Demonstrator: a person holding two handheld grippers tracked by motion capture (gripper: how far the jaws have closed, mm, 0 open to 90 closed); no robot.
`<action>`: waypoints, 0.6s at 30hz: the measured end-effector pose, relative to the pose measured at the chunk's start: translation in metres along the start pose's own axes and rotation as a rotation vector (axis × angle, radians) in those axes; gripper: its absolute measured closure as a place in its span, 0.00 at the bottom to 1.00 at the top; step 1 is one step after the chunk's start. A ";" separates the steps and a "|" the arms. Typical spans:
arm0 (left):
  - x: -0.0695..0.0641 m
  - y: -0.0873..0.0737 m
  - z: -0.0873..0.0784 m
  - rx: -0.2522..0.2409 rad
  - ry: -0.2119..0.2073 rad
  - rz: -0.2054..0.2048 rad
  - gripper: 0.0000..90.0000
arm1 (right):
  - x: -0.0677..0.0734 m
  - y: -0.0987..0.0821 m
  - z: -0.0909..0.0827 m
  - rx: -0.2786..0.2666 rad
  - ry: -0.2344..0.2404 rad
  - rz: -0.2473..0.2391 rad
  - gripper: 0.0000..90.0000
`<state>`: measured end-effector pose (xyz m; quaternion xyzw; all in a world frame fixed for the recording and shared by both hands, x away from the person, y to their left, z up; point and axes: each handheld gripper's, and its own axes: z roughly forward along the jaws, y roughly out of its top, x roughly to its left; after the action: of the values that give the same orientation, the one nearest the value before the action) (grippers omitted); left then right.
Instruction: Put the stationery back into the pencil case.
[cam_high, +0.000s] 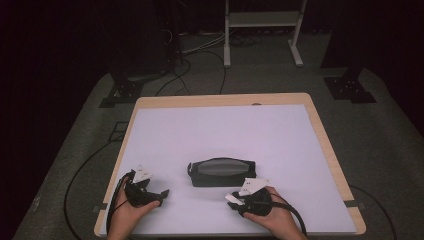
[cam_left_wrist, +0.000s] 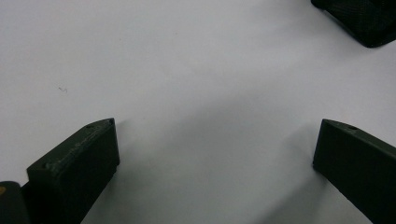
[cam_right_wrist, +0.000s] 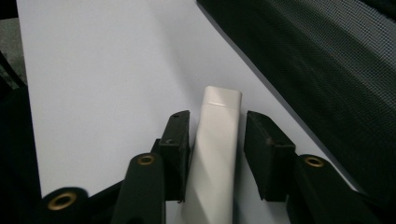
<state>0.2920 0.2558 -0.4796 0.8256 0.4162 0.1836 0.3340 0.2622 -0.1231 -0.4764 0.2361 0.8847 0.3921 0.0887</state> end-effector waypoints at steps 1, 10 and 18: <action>0.000 0.000 0.000 0.000 0.000 0.000 0.00 | 0.000 0.000 0.000 0.000 -0.002 0.000 0.68; 0.000 0.000 0.000 0.000 0.000 0.000 0.00 | 0.003 0.000 0.001 -0.004 -0.015 -0.007 0.76; 0.000 0.000 0.000 0.001 -0.001 -0.001 0.00 | 0.002 -0.001 0.000 -0.008 -0.012 -0.003 0.78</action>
<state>0.2922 0.2558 -0.4796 0.8255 0.4167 0.1829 0.3338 0.2602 -0.1222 -0.4770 0.2368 0.8829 0.3940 0.0958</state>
